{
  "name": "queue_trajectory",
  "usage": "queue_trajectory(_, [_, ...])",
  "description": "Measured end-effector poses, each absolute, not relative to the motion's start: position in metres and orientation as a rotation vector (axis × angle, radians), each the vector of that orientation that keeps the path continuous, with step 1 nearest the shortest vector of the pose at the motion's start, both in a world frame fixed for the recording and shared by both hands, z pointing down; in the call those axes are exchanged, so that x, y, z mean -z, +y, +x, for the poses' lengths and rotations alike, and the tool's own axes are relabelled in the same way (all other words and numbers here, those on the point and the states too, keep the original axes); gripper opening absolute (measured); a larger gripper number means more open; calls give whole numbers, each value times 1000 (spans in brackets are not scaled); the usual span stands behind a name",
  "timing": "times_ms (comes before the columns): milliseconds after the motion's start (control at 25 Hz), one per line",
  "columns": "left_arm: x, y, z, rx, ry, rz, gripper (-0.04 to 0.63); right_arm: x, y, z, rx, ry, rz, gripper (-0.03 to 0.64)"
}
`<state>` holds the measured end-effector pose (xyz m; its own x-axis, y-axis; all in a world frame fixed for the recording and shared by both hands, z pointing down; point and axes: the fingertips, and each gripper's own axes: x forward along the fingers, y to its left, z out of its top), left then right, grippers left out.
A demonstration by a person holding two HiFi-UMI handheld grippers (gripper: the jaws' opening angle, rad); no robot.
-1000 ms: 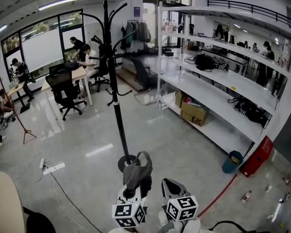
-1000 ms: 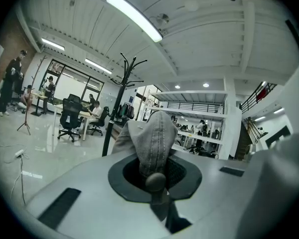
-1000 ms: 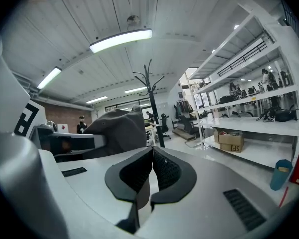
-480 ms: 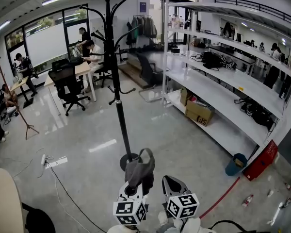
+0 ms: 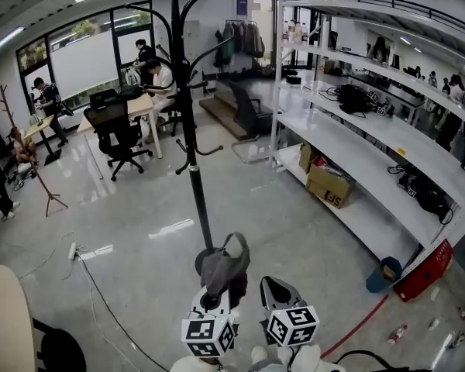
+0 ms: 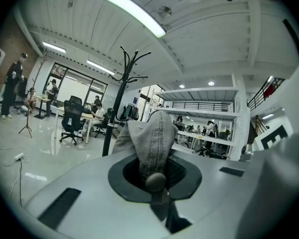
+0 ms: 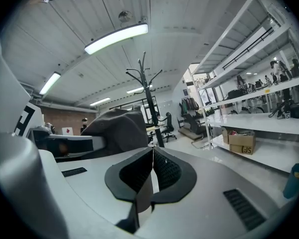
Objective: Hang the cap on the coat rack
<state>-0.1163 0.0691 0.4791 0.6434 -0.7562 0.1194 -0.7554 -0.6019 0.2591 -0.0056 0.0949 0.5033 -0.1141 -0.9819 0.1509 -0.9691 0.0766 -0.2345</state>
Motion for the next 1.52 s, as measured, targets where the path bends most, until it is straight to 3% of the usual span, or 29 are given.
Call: queue_trajectory(1520, [-489,-33,-53,47,-1424,2447,15,-532,-16,72,540,2444,-1914,11])
